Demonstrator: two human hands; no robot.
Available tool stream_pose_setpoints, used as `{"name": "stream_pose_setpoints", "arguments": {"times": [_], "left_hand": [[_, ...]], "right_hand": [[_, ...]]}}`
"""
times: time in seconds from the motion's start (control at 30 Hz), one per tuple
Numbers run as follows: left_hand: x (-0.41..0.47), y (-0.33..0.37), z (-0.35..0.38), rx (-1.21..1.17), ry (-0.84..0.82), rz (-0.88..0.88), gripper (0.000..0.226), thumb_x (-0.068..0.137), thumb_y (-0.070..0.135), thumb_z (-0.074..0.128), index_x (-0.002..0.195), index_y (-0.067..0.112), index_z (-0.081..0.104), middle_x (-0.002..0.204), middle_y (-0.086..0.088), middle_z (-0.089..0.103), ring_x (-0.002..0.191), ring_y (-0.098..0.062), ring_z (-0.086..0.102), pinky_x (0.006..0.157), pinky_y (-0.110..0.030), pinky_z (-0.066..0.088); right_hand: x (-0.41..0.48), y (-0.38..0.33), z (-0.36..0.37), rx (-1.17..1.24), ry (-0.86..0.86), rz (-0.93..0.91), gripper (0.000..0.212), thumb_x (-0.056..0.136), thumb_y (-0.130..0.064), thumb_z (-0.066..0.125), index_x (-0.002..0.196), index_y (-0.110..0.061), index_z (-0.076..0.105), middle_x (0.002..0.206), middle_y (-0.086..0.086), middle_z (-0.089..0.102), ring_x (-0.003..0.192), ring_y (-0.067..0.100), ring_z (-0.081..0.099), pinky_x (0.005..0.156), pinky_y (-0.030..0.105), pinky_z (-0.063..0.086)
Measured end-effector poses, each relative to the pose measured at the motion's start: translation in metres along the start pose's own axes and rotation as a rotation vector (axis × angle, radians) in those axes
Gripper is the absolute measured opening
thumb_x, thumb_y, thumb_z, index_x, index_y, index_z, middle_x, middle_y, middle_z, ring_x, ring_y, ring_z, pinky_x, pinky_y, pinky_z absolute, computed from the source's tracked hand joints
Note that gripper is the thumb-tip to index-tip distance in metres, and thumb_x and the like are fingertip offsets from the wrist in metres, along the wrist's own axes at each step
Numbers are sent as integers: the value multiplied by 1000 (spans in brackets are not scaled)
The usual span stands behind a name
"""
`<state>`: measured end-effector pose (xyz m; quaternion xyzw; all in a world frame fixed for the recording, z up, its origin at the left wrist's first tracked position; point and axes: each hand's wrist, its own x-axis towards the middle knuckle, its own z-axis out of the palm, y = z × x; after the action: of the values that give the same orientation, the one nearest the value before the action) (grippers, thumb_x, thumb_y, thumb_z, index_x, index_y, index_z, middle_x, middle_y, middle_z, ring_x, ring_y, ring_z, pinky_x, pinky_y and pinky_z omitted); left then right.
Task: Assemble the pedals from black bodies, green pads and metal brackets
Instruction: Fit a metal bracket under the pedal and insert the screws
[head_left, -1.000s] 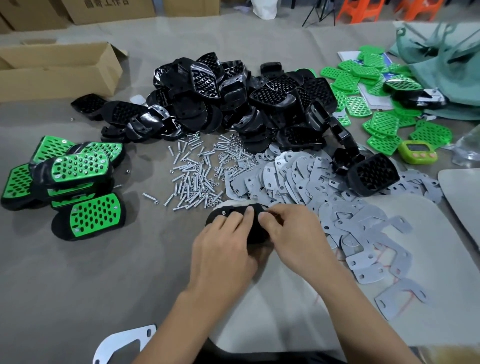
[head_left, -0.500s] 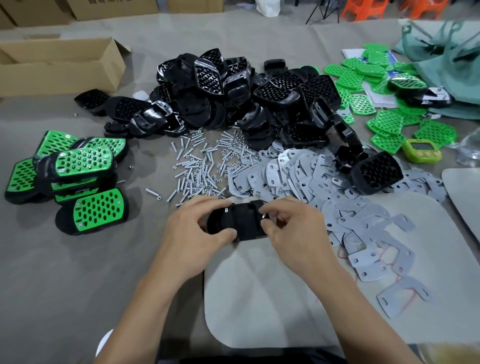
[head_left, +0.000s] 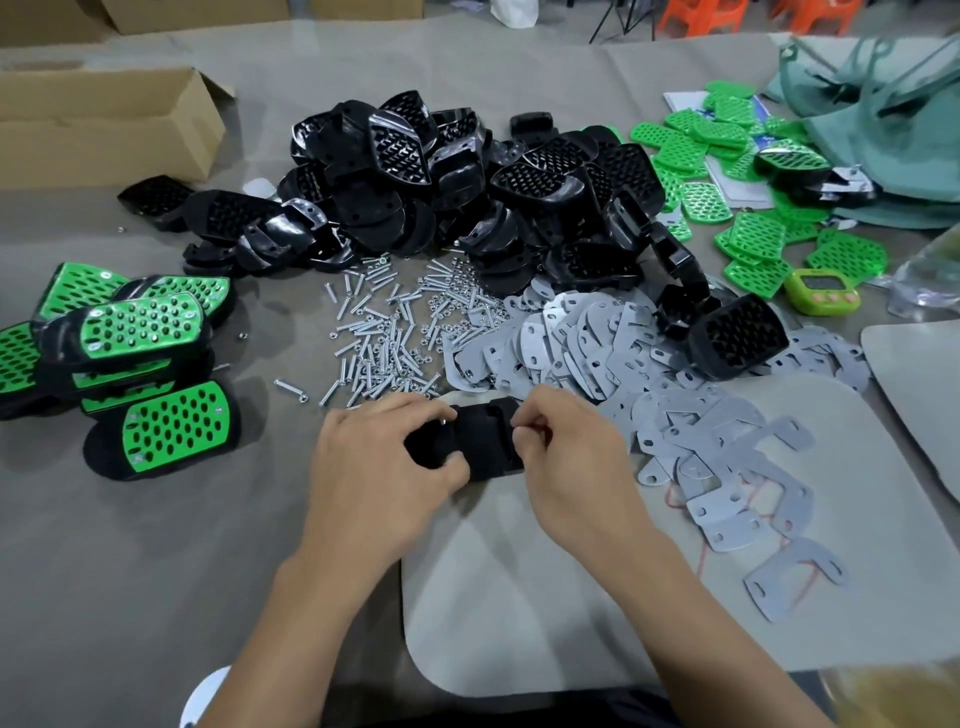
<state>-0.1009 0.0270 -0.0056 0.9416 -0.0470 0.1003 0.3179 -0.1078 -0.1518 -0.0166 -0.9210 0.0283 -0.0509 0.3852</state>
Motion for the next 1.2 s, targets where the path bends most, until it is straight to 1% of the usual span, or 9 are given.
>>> {"name": "stream_pose_setpoints", "arguments": {"times": [0.2, 0.37, 0.57, 0.7, 0.8, 0.97, 1.07, 1.13, 1.2], "left_hand": [[-4, 2, 11, 41, -4, -53, 32, 65, 42, 64, 96, 35, 73, 98, 22, 66, 95, -8, 59, 89, -29, 34], [2, -2, 11, -8, -49, -59, 22, 71, 43, 64, 93, 39, 64, 95, 21, 59, 92, -5, 50, 86, -29, 35], [3, -3, 11, -59, -70, -66, 26, 75, 26, 77, 95, 36, 63, 95, 19, 57, 94, -5, 47, 82, -28, 36], [-2, -3, 12, -76, -38, -71, 26, 75, 25, 77, 96, 35, 65, 96, 21, 58, 94, -2, 47, 82, -27, 35], [-3, -4, 10, -95, -45, -76, 26, 76, 25, 78, 97, 35, 67, 98, 21, 59, 95, -2, 47, 83, -27, 35], [-3, -5, 9, -94, -45, -81, 27, 76, 26, 78, 99, 36, 67, 98, 23, 58, 95, 0, 46, 84, -28, 37], [-3, -2, 10, -114, -37, -98, 25, 77, 28, 78, 98, 37, 67, 99, 24, 58, 95, 0, 47, 87, -30, 42], [-3, 0, 9, -131, -30, -100, 25, 77, 31, 78, 99, 36, 69, 99, 23, 60, 96, -1, 49, 92, -35, 45], [-3, 3, 8, -145, 19, -99, 28, 76, 42, 74, 103, 36, 71, 101, 24, 64, 99, -3, 55, 97, -37, 45]], "right_hand": [[34, 6, -38, 16, 110, 151, 35, 94, -8, 51, 103, -32, 75, 98, -13, 69, 68, 3, 61, 64, 17, 49], [82, 4, -44, -327, -58, -27, 39, 92, -16, 64, 130, -25, 67, 123, -5, 60, 122, 24, 49, 96, 28, 35], [112, -1, -39, -448, -229, -130, 40, 87, -8, 64, 121, -27, 71, 154, 5, 41, 135, 34, 41, 106, 36, 35], [114, -3, -42, -379, -220, -144, 33, 80, -2, 68, 102, -24, 80, 152, 2, 47, 133, 28, 47, 100, 32, 40], [121, -6, -48, -329, -285, -183, 29, 71, 2, 69, 83, -21, 82, 128, 4, 68, 105, 24, 66, 84, 29, 52], [145, -12, -64, -383, -538, -277, 18, 74, -10, 74, 75, -26, 83, 105, -8, 77, 81, -1, 67, 59, 4, 41], [157, -23, -74, -380, -677, -301, 25, 78, -15, 77, 70, -38, 80, 118, -16, 72, 91, -23, 58, 75, 6, 41], [161, -34, -82, -359, -732, -322, 28, 81, -18, 77, 68, -43, 77, 121, -22, 69, 98, -19, 59, 89, 18, 43], [163, -41, -87, -340, -747, -342, 27, 81, -17, 76, 68, -41, 76, 107, -24, 74, 91, -7, 67, 84, 25, 51]]}}
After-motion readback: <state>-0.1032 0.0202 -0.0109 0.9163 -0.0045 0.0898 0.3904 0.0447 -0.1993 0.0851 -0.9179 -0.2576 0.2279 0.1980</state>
